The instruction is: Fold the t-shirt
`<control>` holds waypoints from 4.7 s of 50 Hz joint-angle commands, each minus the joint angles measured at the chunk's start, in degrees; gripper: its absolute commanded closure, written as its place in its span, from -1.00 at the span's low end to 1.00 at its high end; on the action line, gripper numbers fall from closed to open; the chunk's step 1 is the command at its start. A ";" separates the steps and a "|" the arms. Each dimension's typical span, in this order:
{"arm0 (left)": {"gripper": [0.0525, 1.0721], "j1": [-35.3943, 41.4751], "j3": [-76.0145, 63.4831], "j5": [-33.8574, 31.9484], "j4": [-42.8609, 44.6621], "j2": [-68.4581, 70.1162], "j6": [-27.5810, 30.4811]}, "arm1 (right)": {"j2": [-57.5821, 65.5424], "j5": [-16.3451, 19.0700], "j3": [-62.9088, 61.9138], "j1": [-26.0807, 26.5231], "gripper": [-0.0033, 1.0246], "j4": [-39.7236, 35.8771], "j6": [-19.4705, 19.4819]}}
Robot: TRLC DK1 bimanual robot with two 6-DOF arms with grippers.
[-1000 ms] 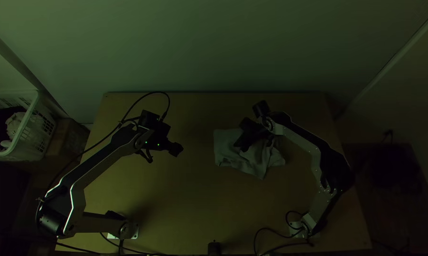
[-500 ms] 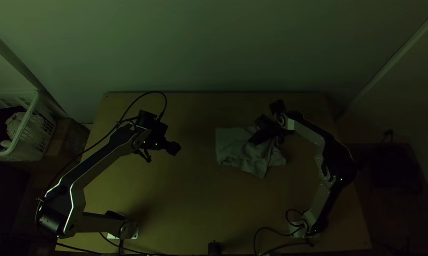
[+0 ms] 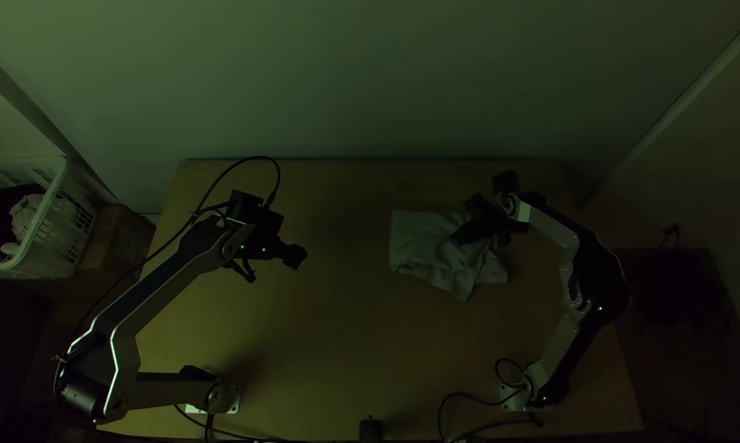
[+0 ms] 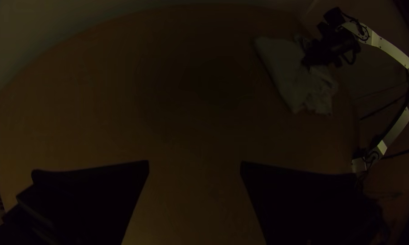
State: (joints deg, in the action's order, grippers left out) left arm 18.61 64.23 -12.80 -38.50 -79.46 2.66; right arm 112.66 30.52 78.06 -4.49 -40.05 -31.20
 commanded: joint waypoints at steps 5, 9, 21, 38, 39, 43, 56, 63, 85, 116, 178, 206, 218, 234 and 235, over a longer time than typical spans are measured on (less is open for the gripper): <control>-0.90 -1.03 -2.97 0.14 -1.75 4.05 0.16 | 4.15 -3.54 3.76 10.47 0.95 -0.03 -1.76; -0.90 -0.95 -4.02 0.14 -2.19 5.72 0.07 | 5.11 -3.54 5.70 13.72 0.95 -0.11 -1.58; -0.90 -1.03 -4.90 0.49 -4.65 8.88 -0.46 | 9.42 -5.56 11.41 20.84 0.95 0.15 -0.26; -0.90 -1.03 -9.91 1.81 -5.71 13.63 -1.51 | 11.97 -8.73 16.16 25.76 0.95 2.79 2.46; -0.90 -1.03 -10.35 1.81 -5.62 13.81 -1.51 | 12.06 -8.73 16.24 25.94 0.95 2.79 2.55; -0.90 -1.03 -11.67 2.16 -5.62 14.69 -1.51 | 11.62 -8.64 16.24 26.46 0.95 2.70 2.90; -0.90 -2.53 -13.34 3.04 -5.53 17.67 -0.99 | 7.92 -8.55 14.14 27.17 0.90 2.70 4.66; -0.90 -4.20 -13.51 3.13 -5.88 19.08 -0.19 | 3.18 -8.55 12.11 26.99 0.12 1.91 6.50; -0.90 -6.92 -16.68 3.13 -5.27 24.88 0.51 | -26.18 -8.37 2.89 24.97 -0.93 2.70 13.53; -0.90 -20.90 -44.36 10.34 19.87 66.10 10.35 | -79.44 -20.68 -48.53 14.16 -0.92 38.47 22.85; -0.90 -27.84 -61.59 7.96 32.52 79.55 9.03 | -113.01 -29.64 -77.89 2.12 -0.91 41.63 18.46; -0.90 -28.19 -61.59 7.96 32.52 79.55 9.03 | -112.93 -30.61 -77.62 3.17 -0.91 39.44 18.37; -0.90 -28.19 -61.59 7.96 32.52 79.55 9.03 | -112.93 -30.61 -77.62 3.17 -0.91 39.44 18.46; -0.90 -28.19 -61.59 7.96 32.61 79.55 9.03 | -112.93 -30.61 -77.62 3.17 -0.91 39.44 18.37; -0.90 -28.19 -61.59 7.96 32.52 79.55 9.03 | -112.93 -30.61 -77.62 3.17 -0.91 39.44 18.37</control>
State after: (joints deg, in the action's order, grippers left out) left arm -9.17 4.86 -4.03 -4.95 -0.25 12.45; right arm -0.08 0.43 1.17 -1.69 0.54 -12.45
